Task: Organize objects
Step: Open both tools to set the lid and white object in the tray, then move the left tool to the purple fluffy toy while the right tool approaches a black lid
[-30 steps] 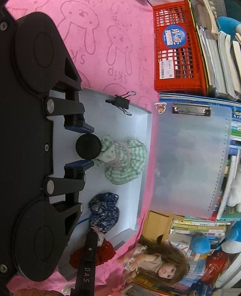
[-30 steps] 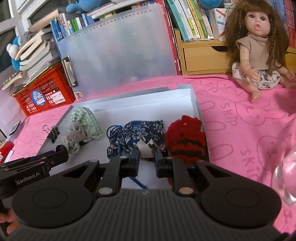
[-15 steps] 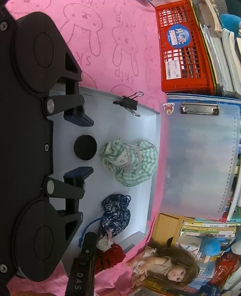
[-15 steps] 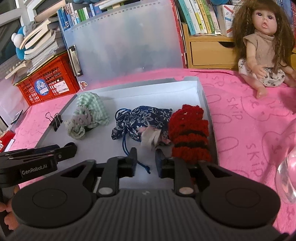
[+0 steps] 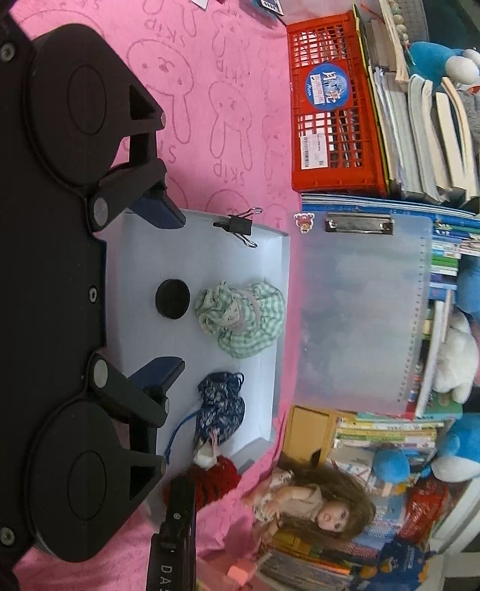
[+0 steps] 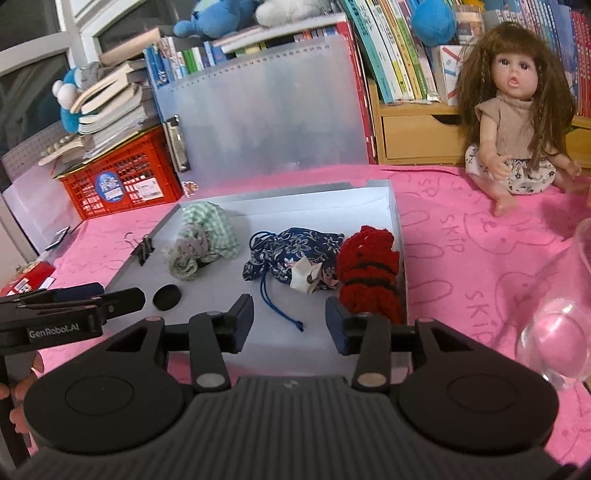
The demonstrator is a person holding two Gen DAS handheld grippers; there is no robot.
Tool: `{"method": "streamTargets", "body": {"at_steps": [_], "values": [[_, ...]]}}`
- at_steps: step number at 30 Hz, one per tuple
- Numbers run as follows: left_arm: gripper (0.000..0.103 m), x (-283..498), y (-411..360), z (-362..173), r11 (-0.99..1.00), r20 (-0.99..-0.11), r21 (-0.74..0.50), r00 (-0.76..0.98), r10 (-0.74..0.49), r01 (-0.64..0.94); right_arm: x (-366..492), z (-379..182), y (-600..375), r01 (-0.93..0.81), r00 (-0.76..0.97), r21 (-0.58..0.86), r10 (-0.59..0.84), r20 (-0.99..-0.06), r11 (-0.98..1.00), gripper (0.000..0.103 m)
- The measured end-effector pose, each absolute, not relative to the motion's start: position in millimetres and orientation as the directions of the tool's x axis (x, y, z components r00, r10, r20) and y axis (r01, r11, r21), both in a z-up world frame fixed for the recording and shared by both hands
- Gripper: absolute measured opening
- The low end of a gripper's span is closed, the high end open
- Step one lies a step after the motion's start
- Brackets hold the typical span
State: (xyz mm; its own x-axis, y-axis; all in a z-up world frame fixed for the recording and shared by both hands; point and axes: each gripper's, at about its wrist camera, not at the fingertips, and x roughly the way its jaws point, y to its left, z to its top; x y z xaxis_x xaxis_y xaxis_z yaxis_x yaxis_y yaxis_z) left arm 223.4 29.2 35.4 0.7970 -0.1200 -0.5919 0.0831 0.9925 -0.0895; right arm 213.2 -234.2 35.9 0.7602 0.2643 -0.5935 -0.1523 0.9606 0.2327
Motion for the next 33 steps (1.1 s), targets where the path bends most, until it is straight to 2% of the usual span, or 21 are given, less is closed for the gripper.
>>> {"method": "streamTargets", "body": {"at_steps": [17,33], "values": [[0.082,149.9,29.8,41.1,0.988,-0.559,-0.063,0.816,-0.150,0.139,152.5,44.2,-230.3,-0.245,0.787,0.158,0.291,-0.543,0.957,0.075],[0.083,103.3,46.1,28.6,0.992,-0.554,-0.055,0.823,-0.123,0.112,129.2,24.4,-238.0,-0.228,0.779,0.138,0.266,-0.568,0.964,0.080]]}}
